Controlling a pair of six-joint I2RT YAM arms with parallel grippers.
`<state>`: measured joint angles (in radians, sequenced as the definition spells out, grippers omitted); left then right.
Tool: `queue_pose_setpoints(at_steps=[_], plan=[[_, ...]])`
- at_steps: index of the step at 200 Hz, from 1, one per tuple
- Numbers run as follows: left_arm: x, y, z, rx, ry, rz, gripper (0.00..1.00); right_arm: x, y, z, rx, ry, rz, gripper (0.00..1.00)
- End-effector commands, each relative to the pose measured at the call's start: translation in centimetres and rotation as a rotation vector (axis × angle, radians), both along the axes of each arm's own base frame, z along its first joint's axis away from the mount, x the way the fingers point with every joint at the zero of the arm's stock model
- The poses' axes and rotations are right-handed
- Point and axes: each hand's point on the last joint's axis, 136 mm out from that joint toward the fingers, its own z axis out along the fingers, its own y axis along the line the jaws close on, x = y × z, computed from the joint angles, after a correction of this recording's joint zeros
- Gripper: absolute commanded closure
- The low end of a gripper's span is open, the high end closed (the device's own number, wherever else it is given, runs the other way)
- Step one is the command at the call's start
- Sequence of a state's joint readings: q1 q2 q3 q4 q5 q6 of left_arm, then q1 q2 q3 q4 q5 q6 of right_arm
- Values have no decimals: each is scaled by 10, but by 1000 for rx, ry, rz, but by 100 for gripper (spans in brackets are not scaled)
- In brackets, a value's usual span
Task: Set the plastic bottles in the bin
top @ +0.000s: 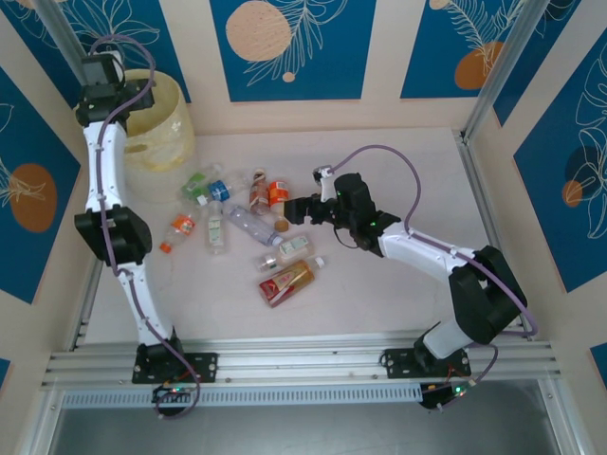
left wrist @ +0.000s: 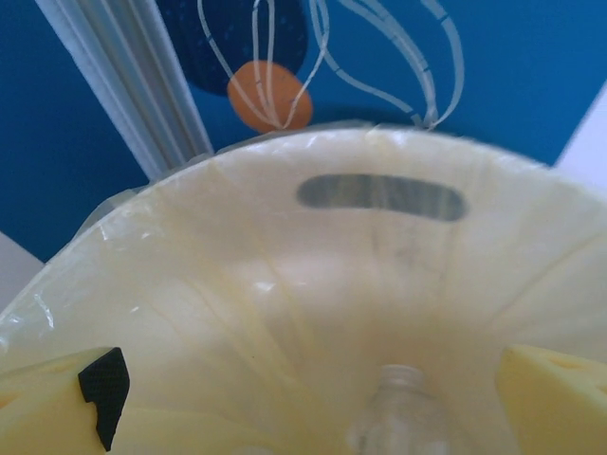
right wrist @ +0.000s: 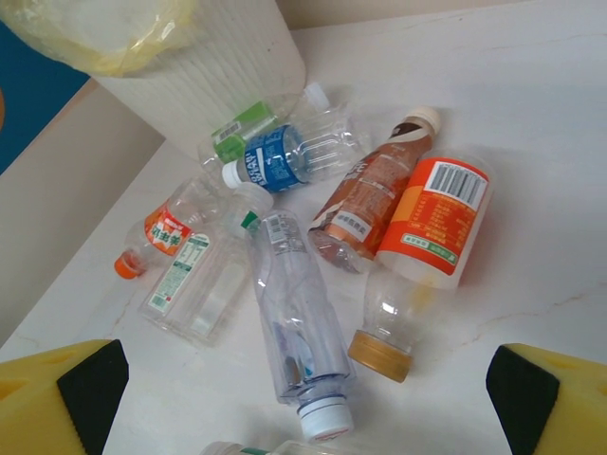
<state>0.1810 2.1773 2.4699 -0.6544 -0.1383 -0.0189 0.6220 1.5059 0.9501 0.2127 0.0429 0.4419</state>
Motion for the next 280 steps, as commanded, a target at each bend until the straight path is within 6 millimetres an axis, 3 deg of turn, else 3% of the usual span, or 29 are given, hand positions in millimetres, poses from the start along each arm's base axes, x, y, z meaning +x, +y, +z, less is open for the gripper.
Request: queue_pose_setpoints(at_steps=[1, 44, 72, 98, 117, 141, 191, 251, 280], plan=[[-23, -50, 55, -118, -95, -114, 0, -1, -12, 7, 0, -21, -66, 0], [-52, -154, 67, -147, -115, -304, 0, -1, -40, -9, 7, 46, -194, 1], [-64, -210, 67, -141, -97, -365, 0, -7, -48, -27, 16, 95, -204, 0], [-71, -248, 45, -148, -27, -394, 0, -13, -58, -41, 4, 170, -255, 1], [-79, -276, 24, -173, 6, -433, 0, -20, -79, -57, -2, 309, -404, 1], [-95, -303, 3, -236, 18, -500, 0, -47, -85, -74, -40, 517, -494, 0], [-143, -311, -45, -341, 48, -503, 0, -95, -52, -82, -114, 707, -553, 1], [-207, -298, -113, -475, 152, -474, 0, -124, -24, -128, -96, 924, -651, 0], [-233, -284, -137, -471, 183, -440, 0, -126, -16, -135, -91, 951, -654, 0]])
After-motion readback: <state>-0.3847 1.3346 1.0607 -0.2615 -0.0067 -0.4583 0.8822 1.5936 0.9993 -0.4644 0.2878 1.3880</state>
